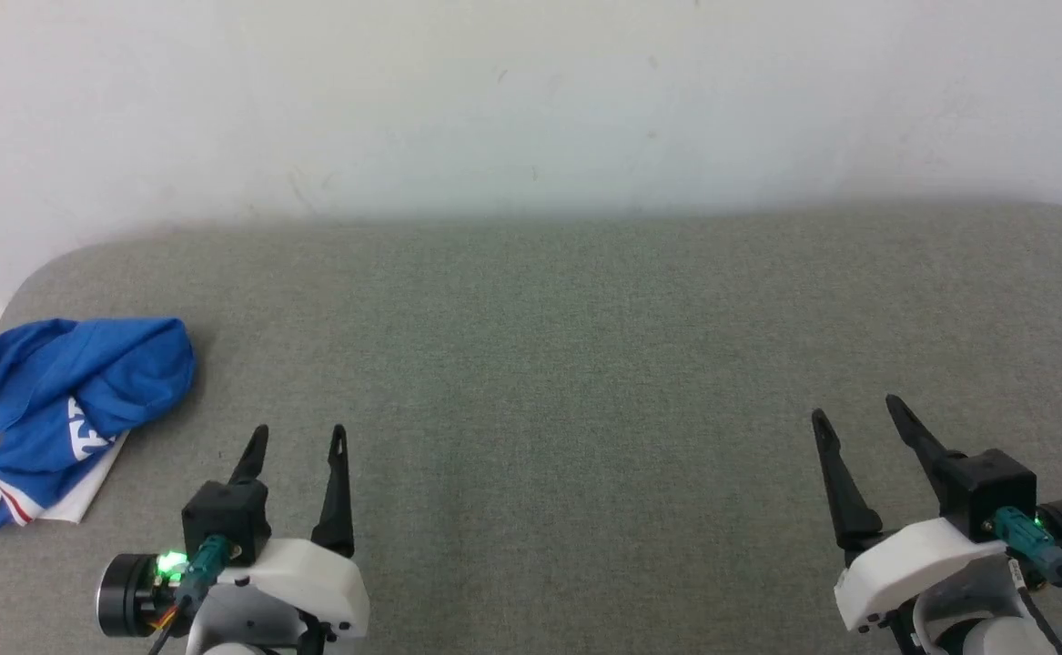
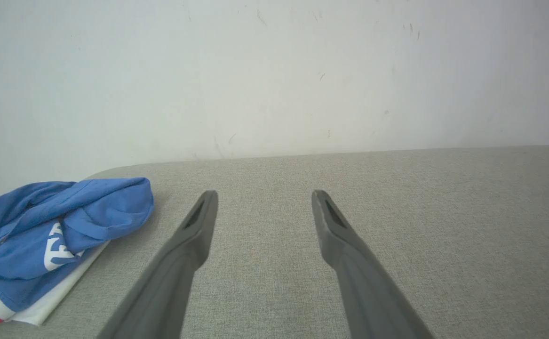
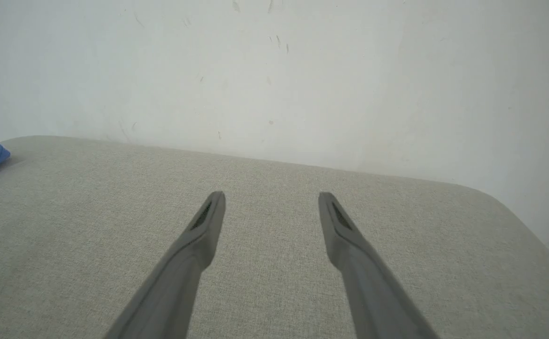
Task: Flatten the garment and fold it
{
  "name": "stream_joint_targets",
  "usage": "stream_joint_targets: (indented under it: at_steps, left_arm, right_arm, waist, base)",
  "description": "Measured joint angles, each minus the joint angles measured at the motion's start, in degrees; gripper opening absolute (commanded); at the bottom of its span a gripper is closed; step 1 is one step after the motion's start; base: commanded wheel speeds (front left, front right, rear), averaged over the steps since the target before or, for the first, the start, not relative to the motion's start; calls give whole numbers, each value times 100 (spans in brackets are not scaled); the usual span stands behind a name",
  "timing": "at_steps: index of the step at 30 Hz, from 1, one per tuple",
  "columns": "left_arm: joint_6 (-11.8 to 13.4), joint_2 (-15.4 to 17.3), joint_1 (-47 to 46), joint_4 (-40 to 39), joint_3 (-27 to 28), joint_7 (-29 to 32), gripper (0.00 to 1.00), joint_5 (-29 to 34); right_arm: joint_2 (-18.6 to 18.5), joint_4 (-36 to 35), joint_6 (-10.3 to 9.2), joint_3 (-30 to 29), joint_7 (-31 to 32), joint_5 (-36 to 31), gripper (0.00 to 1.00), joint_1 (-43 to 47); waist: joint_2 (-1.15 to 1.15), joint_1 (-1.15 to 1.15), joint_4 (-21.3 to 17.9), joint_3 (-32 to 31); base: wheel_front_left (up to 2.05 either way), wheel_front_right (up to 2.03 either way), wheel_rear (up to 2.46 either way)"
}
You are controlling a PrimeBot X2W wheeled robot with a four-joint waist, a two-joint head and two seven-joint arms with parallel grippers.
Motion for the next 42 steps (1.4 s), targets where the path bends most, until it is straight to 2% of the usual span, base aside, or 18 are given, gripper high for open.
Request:
stream_joint_targets:
  at_steps: [13,42]
  left_arm:
    - [24,0,8,52,-9,-151,100,-104]
    - [73,0,147,104,4,-483,100,-282]
  right_arm:
    - [0,9,0,31,-154,69,100,1]
    - [1,71,0,79,-502,242,100,4]
  waist:
    - [0,0,212,-25]
    - [0,0,1096,-93]
  base:
    - [0,0,0]
    - [0,0,0]
